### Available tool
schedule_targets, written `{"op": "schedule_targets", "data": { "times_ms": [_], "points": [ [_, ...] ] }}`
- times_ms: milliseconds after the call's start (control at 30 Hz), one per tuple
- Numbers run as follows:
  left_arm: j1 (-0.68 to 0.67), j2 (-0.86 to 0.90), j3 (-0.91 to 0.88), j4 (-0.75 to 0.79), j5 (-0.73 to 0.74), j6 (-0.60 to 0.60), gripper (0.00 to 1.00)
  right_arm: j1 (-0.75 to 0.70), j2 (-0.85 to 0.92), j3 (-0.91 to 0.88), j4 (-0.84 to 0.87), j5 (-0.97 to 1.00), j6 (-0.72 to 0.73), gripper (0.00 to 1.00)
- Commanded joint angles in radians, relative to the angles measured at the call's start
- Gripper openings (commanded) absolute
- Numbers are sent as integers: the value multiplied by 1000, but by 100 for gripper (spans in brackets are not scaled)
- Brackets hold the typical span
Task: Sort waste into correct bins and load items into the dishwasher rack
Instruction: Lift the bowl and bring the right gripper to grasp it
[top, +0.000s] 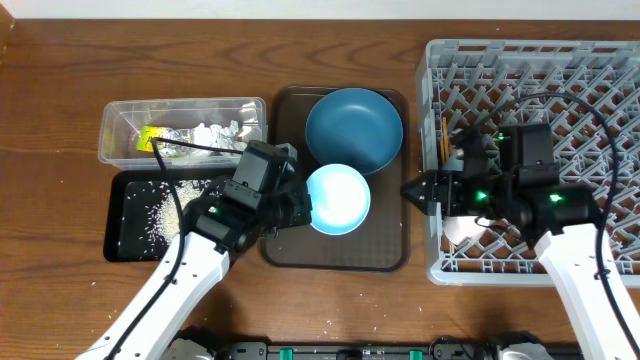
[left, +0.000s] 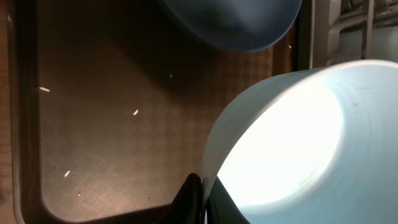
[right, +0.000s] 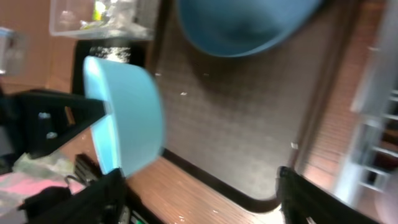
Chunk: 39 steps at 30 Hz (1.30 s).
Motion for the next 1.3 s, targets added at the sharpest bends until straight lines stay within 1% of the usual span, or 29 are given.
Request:
{"op": "schedule_targets", "data": {
  "times_ms": [0,100,200,333,467,633,733,833,867,933,1033,1067,1133,1167,1267],
  "points": [
    [-22,3,0,-8,9,-4,6,81,-2,3,11,25,17,70],
    [-47,3,0,-10,8,-4,6,163,-2,3,23,126,24,63],
    [-67,3,0,-10,1,-4,6,236,-2,3,35,204,24,63],
    [-79,3,0,-14,-6,-5,6,312,-2,3,50,286,24,59],
    [-80,3,0,-16,-6,-4,6,349,-2,3,63,307,31,50],
    [-80,3,0,-18,-6,-5,6,370,8,3,79,310,42,45],
    [-80,3,0,-18,-6,-5,6,379,33,3,79,338,42,36],
    [-80,3,0,-18,-6,-4,6,379,58,3,84,361,42,18],
    [-80,3,0,-18,-6,-4,6,379,64,3,88,360,42,14],
    [-80,3,0,-17,-6,-4,6,379,73,3,97,360,42,10],
    [-80,3,0,-17,-6,-1,6,379,74,3,111,361,42,7],
    [-80,3,0,-18,-6,0,7,379,74,3,117,361,42,5],
    [-80,3,0,-15,-6,-1,17,379,74,3,128,364,39,2],
    [-80,3,0,-9,-6,-1,27,379,74,3,132,376,37,1],
    [-80,-1,0,42,-6,-1,38,379,74,3,132,471,37,1]
  ]
}}
